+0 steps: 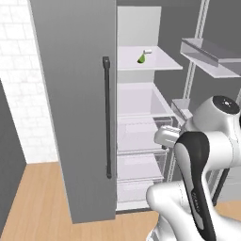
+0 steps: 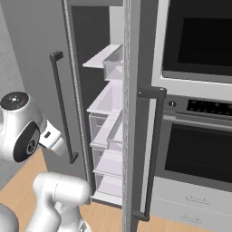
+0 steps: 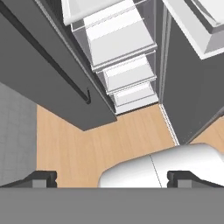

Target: Grab a lemon wedge from the fridge and one ice cube from the ice bowl, and put them in the glass of lemonade.

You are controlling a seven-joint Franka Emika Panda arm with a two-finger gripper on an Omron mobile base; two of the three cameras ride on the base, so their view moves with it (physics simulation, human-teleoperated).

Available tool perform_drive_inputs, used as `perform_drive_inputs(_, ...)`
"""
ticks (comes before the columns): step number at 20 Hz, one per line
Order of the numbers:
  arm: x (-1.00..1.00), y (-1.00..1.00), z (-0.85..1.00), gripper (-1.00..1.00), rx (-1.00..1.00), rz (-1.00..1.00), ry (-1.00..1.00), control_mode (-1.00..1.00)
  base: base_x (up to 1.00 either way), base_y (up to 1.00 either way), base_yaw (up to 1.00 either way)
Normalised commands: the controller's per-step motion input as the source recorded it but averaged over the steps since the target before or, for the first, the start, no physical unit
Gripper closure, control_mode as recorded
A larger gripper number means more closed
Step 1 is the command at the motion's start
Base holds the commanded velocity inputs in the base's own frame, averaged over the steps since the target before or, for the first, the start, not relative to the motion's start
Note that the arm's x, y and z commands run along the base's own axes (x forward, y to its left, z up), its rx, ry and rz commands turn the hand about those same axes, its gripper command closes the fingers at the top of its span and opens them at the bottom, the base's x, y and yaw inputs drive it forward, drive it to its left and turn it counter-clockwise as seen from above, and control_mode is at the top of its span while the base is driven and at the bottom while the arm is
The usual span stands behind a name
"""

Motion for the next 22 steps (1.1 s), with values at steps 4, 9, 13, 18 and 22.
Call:
perform_drive_inputs(4, 0.0, 0.0, 0.0, -1.0, 0.0, 0.0, 0.0, 1.0, 0.28, -0.01, 0.0)
perform_drive_inputs(9, 0.0, 0.0, 0.0, -1.0, 0.0, 0.0, 0.0, 1.0, 0.49, 0.03, 0.0)
perform_drive_inputs(13, 0.0, 0.0, 0.0, -1.0, 0.0, 0.0, 0.0, 1.0, 0.66, 0.0, 0.0)
perform_drive_inputs(18, 0.0, 0.0, 0.0, -1.0, 0.0, 0.0, 0.0, 1.0, 0.57, 0.0, 0.0)
perform_drive_inputs(22, 0.0, 0.0, 0.0, -1.0, 0.0, 0.0, 0.0, 1.0, 0.13, -0.01, 0.0)
